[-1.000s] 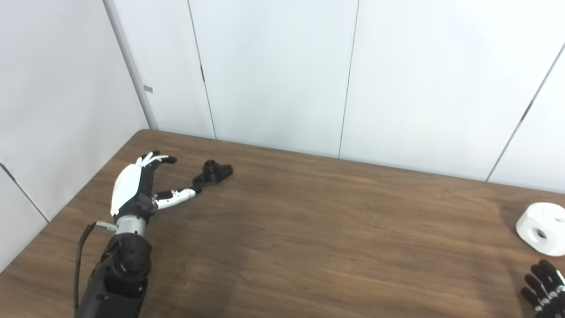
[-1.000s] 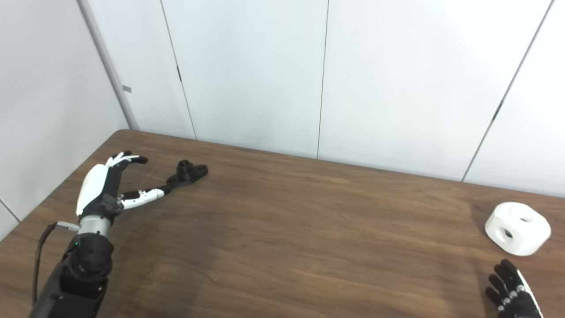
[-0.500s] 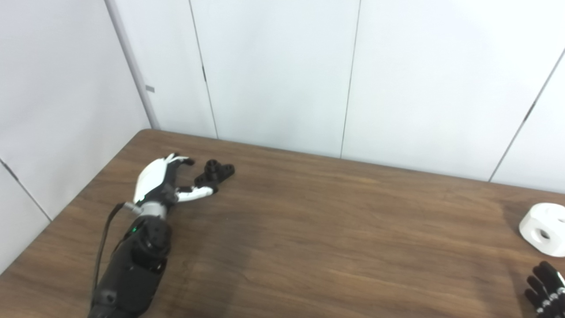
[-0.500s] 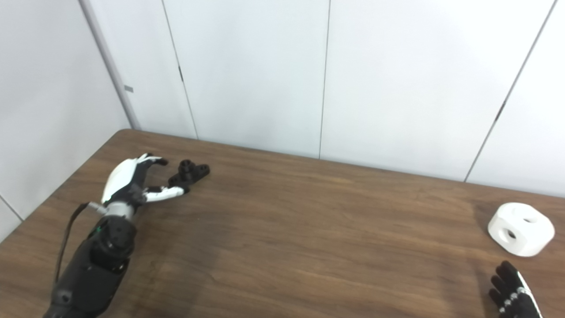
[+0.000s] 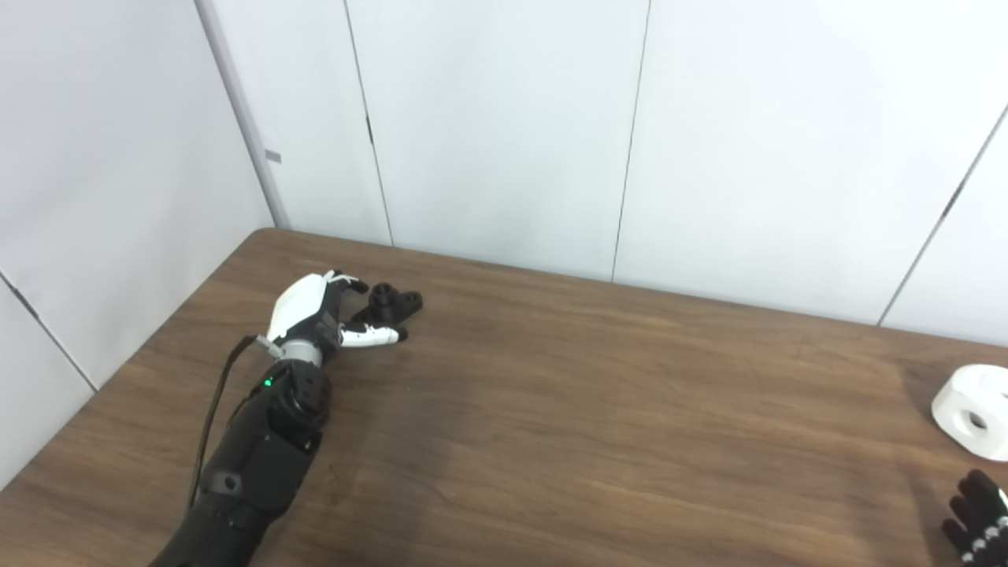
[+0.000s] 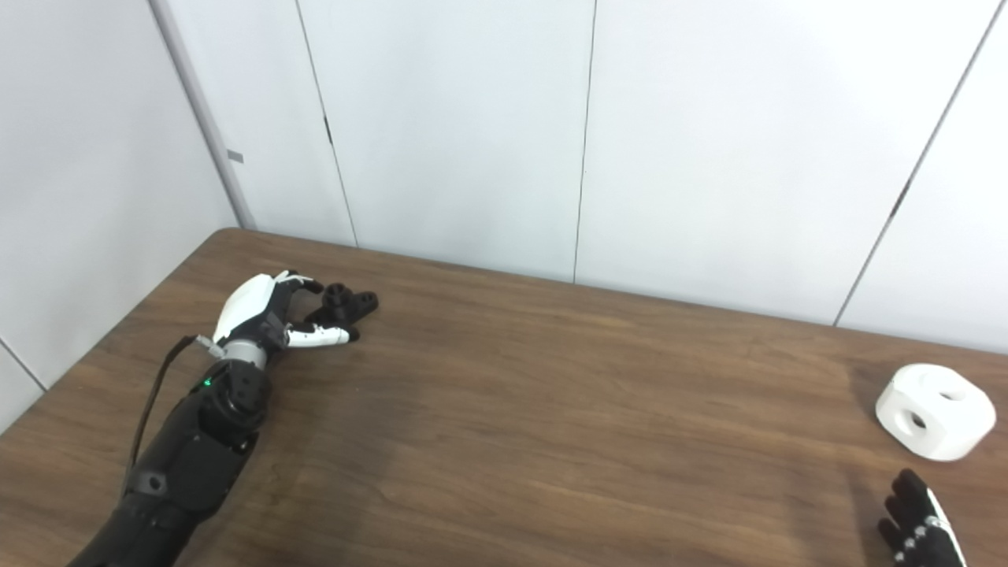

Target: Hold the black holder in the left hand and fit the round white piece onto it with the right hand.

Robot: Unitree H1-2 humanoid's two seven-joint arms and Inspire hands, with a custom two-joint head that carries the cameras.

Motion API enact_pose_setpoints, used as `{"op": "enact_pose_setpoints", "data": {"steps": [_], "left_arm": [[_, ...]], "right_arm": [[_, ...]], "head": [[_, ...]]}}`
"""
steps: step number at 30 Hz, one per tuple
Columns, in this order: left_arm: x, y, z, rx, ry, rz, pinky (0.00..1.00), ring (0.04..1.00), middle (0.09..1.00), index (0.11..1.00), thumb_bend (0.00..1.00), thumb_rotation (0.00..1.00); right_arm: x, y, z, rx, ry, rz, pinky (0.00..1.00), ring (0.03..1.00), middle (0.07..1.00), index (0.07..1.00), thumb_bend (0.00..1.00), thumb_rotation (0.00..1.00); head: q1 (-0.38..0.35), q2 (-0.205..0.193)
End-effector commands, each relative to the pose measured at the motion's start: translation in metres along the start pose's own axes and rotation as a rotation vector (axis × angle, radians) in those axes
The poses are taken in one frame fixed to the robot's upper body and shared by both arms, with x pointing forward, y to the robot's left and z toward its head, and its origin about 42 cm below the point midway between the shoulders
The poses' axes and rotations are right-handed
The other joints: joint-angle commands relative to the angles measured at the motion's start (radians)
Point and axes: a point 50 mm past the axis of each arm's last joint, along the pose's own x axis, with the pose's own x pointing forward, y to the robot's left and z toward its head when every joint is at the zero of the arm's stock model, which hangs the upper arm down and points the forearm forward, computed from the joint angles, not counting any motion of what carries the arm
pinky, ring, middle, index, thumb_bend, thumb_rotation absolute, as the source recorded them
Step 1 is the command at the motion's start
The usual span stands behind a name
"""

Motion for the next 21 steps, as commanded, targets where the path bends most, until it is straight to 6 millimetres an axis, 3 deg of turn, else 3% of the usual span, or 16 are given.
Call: {"op": "enact_pose_setpoints", "data": {"steps": [1,21], "left_arm": [[0.016,0.031,0.016,0.031,-0.04,0.096,1.0,1.0,0.966,0.794,0.93,0.34],[0.024,0.029,0.01,0.057,-0.012,0.052,1.0,1.0,0.935,0.762,0.9,0.35]], "right_arm": [[0.002,0.002,0.008,-0.001,-0.038,0.008,0.99,0.964,0.962,0.947,0.71,0.99],[0.003,0.003,0.007,0.002,-0.04,0.003,1.0,0.973,0.969,0.952,0.69,1.0]], "head": [[0.001,0.0],[-0.008,0.003]]}}
